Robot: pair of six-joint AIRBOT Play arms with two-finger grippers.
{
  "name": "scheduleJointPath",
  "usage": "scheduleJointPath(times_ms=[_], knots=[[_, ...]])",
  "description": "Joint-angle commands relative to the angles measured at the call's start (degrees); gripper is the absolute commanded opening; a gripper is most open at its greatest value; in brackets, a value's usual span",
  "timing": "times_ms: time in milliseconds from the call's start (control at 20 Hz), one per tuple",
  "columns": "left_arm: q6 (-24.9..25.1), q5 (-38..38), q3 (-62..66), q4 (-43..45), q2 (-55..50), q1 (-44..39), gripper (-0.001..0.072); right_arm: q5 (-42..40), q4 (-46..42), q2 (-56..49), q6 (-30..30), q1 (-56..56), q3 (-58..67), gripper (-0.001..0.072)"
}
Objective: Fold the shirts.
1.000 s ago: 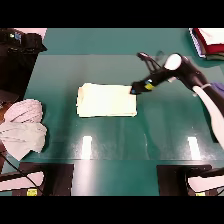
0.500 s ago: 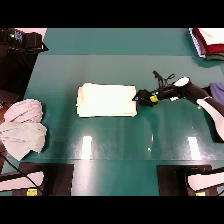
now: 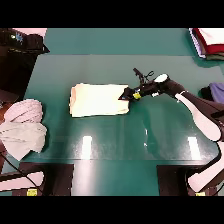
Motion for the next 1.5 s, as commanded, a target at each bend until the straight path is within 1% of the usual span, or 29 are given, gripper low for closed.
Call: scheduleJointPath(times_ms=[0,200,300,350,450,550,650,750,900,1050,1150,1350,1450], knots=[[0.0,-1.5,-1.9,-3.2,0.0,-0.4,0.0027,-0.3,-3.9,3.0,-0.7,-1.6,1.8,0.0016],[1.0,0.0,-5.3,-3.3,0.0,-6.0,0.0027,0.4,-15.9,12.5,4.8,-12.0,1.8,0.0016],[1.0,3.3,-5.9,-3.3,0.0,-9.6,0.0027,0.9,-20.4,17.4,8.1,-19.8,1.8,0.0016],[1.0,5.4,-5.9,-3.3,0.0,-11.3,0.0027,1.1,-21.6,19.6,8.5,-24.3,1.8,0.0016],[0.9,9.3,-5.9,-3.4,0.0,-14.4,0.0027,0.1,-22.6,23.4,8.5,-33.3,1.8,0.0016],[0.5,12.7,-5.9,-3.4,0.0,-17.2,0.0027,-3.4,-22.3,25.5,8.8,-42.3,1.8,0.0017],[0.5,15.1,-5.9,-3.4,0.0,-19.6,0.0027,-6.6,-22.1,25.8,11.9,-50.4,1.8,0.0016],[0.5,16.2,-5.9,-3.3,0.0,-21.5,0.0027,-8.5,-21.7,24.7,12.1,-56.4,1.9,0.0017],[0.5,16.7,-5.9,-3.4,0.0,-22.8,0.0027,-9.3,-19.7,21.9,12.0,-61.2,1.9,0.0016],[0.4,17.6,-5.9,-3.3,-0.2,-23.1,0.0027,-9.9,-17.3,21.0,11.8,-62.5,2.4,0.0017],[0.3,17.5,-5.9,-3.3,-0.8,-23.1,0.0027,-9.1,-17.2,21.0,11.8,-62.5,5.6,0.0016],[0.4,17.2,-5.9,-3.3,-1.8,-23.1,0.0027,-4.9,-17.7,23.6,11.8,-62.6,13.9,0.0016],[0.4,16.7,-5.9,-3.3,-2.1,-23.1,0.0027,-4.5,-18.0,26.6,11.8,-63.8,14.8,0.0016]])
